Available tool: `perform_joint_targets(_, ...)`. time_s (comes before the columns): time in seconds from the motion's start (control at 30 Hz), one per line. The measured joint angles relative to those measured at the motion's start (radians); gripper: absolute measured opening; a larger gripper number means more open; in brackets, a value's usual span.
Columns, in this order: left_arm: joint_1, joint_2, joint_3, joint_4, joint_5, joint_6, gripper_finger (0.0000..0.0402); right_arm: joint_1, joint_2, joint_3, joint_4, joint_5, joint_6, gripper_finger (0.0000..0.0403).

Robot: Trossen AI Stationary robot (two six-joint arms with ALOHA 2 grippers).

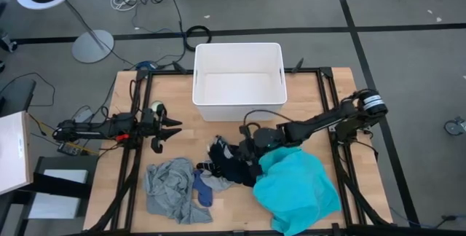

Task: Sort clothes
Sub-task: Put the dark blue boxer into the white laundry bin

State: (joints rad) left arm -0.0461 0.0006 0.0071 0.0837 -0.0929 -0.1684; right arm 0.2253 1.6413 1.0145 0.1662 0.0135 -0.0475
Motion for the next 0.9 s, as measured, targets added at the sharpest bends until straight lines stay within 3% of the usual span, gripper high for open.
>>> perform_joint_targets(0.33, 0.000, 0.000, 0.000, 0.000, 0.000, 0.000, 0.0127, -0.056, -0.071, 0.330, -0.239, 0.065, -0.243, 0.0003)
perform_joint_targets(0.6, 0.000, 0.000, 0.000, 0.000, 0.000, 0.000, 0.0127, -0.133, -0.074, 0.611, -0.245, 0.072, -0.430, 0.0002)
perform_joint_targets(0.9, 0.000, 0.000, 0.000, 0.000, 0.000, 0.000, 0.0127, -0.283, -0.075, 0.892, -0.246, 0.072, -0.486, 0.0001)
